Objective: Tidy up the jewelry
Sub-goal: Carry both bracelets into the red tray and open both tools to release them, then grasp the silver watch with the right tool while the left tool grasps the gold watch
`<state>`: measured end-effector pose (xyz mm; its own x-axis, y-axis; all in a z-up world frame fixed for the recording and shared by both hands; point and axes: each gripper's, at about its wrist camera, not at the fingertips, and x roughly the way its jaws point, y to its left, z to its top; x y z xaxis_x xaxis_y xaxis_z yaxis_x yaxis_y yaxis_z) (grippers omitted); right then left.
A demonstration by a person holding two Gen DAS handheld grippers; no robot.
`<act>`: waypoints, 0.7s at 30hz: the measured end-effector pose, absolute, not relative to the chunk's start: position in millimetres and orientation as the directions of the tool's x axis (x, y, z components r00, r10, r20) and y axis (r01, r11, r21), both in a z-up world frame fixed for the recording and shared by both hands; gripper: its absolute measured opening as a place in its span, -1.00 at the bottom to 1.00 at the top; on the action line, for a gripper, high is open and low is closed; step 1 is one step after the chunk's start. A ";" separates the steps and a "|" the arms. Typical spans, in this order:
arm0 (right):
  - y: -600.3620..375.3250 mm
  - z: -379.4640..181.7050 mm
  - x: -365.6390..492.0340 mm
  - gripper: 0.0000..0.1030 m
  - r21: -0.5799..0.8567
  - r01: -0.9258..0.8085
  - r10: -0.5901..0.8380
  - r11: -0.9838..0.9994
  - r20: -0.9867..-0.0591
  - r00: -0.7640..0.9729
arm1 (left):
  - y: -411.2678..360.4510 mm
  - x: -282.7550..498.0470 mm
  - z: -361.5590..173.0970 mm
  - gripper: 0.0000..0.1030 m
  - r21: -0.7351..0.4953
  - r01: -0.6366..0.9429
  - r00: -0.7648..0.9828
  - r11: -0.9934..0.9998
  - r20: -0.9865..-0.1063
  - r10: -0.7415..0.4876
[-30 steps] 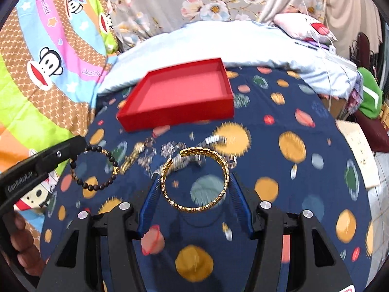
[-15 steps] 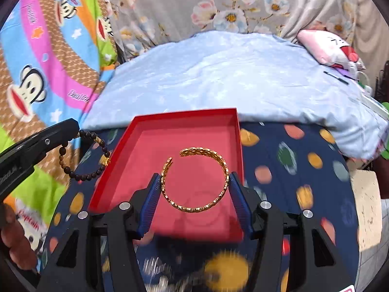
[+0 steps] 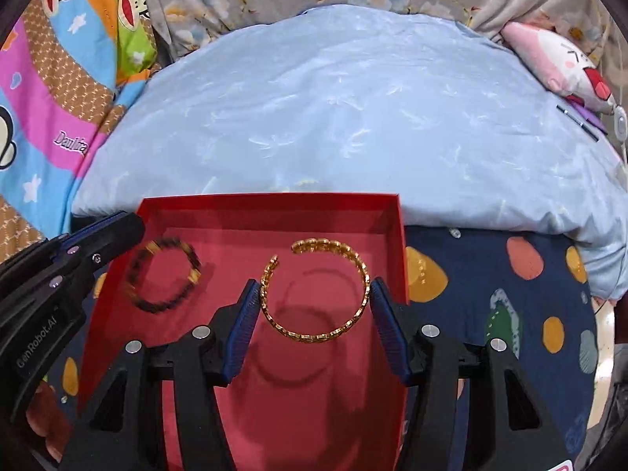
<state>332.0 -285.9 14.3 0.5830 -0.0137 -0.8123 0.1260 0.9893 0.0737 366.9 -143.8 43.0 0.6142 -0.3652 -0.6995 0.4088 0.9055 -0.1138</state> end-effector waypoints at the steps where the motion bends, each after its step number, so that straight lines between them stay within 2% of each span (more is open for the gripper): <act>1: -286.1 15.5 330.5 0.31 0.061 0.132 -0.029 0.989 -0.806 0.591 | -141.2 367.5 43.8 -0.52 -0.110 0.394 0.625 0.912 -0.696 -0.354; 2: -286.5 19.3 325.5 0.35 0.054 0.143 -0.045 0.988 -0.792 0.609 | -137.9 367.2 45.7 -0.16 -0.107 0.383 0.636 0.918 -0.690 -0.346; 3: -288.3 23.8 319.5 0.35 0.055 0.154 -0.054 0.987 -0.780 0.624 | -133.5 365.5 48.8 0.01 -0.103 0.369 0.651 0.924 -0.680 -0.336; 7: -290.8 45.3 279.3 0.35 0.086 0.161 -0.045 0.983 -0.739 0.672 | -109.6 336.7 68.3 0.03 -0.059 0.333 0.710 0.941 -0.641 -0.291; 9: -286.5 55.4 247.4 0.40 0.080 0.160 -0.054 0.984 -0.719 0.693 | -97.3 317.5 74.2 0.16 -0.043 0.319 0.720 0.947 -0.638 -0.272; 11: -282.5 58.9 215.8 0.45 0.078 0.160 -0.058 0.984 -0.712 0.700 | -83.4 289.9 77.5 0.21 -0.028 0.315 0.730 0.949 -0.632 -0.261; 14: -274.5 52.6 165.6 0.46 0.090 0.163 -0.047 0.983 -0.725 0.687 | -65.8 250.3 74.0 0.34 -0.008 0.296 0.735 0.955 -0.637 -0.233; 21: -261.8 10.4 58.3 0.45 0.161 0.224 -0.011 0.961 -0.790 0.613 | -35.0 170.5 39.7 0.36 -0.017 0.287 0.686 0.958 -0.694 -0.218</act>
<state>58.3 -261.8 10.4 0.6129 -0.0106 -0.7901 0.2243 0.9611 0.1611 170.5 -35.0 39.7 0.6863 -0.2179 -0.6939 0.2868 0.9578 -0.0171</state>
